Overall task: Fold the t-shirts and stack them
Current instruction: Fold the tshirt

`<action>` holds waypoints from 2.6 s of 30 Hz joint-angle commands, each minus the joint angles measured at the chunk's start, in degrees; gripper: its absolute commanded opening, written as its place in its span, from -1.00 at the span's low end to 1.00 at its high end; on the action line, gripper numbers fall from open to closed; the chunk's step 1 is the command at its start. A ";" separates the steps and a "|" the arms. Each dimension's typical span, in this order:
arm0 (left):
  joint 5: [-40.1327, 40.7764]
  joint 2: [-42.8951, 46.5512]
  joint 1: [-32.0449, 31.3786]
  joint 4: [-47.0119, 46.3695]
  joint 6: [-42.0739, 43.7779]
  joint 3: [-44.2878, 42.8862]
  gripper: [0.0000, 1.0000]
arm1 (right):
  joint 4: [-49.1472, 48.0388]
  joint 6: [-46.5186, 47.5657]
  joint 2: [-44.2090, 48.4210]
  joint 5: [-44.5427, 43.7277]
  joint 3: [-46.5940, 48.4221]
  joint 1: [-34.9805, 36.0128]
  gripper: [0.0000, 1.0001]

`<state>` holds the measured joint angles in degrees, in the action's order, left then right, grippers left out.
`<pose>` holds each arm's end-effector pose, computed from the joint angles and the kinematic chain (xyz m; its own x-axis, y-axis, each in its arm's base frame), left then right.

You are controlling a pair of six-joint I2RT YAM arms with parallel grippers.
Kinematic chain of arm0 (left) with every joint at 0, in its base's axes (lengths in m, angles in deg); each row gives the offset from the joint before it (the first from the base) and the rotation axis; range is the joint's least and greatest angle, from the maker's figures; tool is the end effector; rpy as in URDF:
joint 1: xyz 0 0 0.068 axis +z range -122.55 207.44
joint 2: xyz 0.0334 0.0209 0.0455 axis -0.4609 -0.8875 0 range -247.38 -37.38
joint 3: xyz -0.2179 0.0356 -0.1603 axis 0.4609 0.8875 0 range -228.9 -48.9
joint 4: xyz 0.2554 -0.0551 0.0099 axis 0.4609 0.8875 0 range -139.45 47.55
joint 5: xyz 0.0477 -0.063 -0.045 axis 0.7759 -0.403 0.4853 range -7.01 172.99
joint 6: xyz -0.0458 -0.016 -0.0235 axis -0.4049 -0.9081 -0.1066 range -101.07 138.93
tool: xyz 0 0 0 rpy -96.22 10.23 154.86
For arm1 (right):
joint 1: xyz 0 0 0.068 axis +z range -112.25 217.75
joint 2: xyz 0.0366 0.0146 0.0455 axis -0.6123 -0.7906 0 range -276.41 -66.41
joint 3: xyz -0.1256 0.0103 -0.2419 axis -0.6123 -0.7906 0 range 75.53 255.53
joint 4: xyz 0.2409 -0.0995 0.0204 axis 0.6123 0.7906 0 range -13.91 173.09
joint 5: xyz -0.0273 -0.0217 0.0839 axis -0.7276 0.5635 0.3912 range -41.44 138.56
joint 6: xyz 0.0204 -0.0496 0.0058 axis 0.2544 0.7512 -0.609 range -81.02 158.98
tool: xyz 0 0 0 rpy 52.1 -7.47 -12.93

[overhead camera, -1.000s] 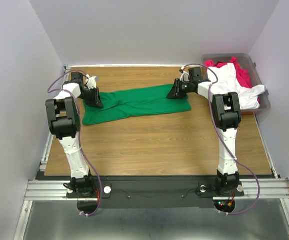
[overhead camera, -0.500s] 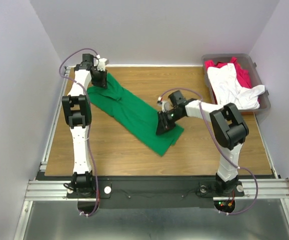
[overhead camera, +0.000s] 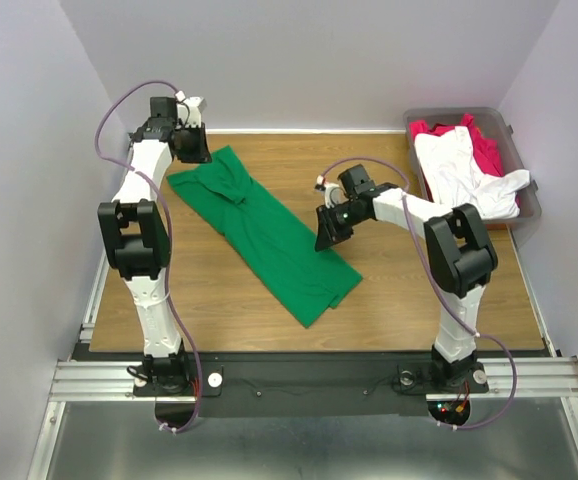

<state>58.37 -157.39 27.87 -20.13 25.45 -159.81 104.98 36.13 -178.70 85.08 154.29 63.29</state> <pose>0.4869 -0.0112 0.2966 -0.5810 0.0990 -0.8079 0.3882 0.9061 -0.1682 0.3562 0.1937 0.1814 -0.8284 -0.3513 -0.4362 -0.5544 0.6247 0.5499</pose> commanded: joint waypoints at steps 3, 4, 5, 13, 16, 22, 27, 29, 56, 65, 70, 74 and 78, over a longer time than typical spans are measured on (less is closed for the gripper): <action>7.91 -1.54 0.19 -1.20 -4.94 3.33 -0.70 | -1.37 -0.66 -3.90 -1.71 -3.96 0.74 -0.50; 8.53 -1.90 0.19 -1.11 -5.03 3.42 -0.72 | -1.55 -1.27 -3.99 -1.27 -4.75 0.91 -0.53; 9.58 -2.68 0.28 -0.85 -5.12 3.42 -0.74 | -1.72 -1.80 -4.16 -0.57 -6.85 1.70 -0.54; 8.71 -11.46 -0.25 2.84 -2.67 -1.49 -0.75 | -3.48 -4.09 -1.27 11.90 -12.14 12.51 -0.36; 6.44 -17.18 -3.94 4.86 -0.99 -6.84 -0.75 | -4.10 -5.06 0.75 16.92 -11.70 14.80 -0.21; -4.10 -23.96 -11.05 6.45 2.00 -20.45 -0.72 | -4.10 -6.20 4.71 16.93 -6.09 10.07 -0.18; -8.25 -20.28 -11.24 1.01 0.34 -22.77 -0.59 | -4.10 -5.94 1.12 9.66 6.54 -0.64 -0.18; -8.60 -16.69 -10.10 -1.45 -0.19 -21.90 -0.42 | -4.01 -6.29 -2.38 5.52 11.48 -2.51 -0.18; -16.08 2.07 -8.69 -8.40 1.83 28.91 -0.51 | -9.81 -17.63 -27.36 -5.48 34.08 -3.13 -0.38; -14.84 -8.13 -8.25 -8.93 -0.55 18.03 -0.55 | -10.16 -19.91 -37.99 -15.68 45.15 -5.50 -0.41; -14.67 -15.77 -7.55 -8.23 -3.97 5.73 -0.55 | -10.60 -20.00 -43.88 -16.30 56.82 -7.08 -0.36; -15.81 -19.64 -6.23 -7.97 -5.03 -1.30 -0.51 | -13.76 -17.90 -45.21 -17.44 59.05 -7.17 -0.27; -18.61 -18.35 -5.79 -7.35 -4.24 -2.82 -0.39 | -16.92 -15.61 -44.60 -15.95 61.25 -7.17 0.07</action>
<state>39.60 -176.10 20.92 -29.05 20.25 -160.66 90.73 16.76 -221.87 71.96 213.15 56.45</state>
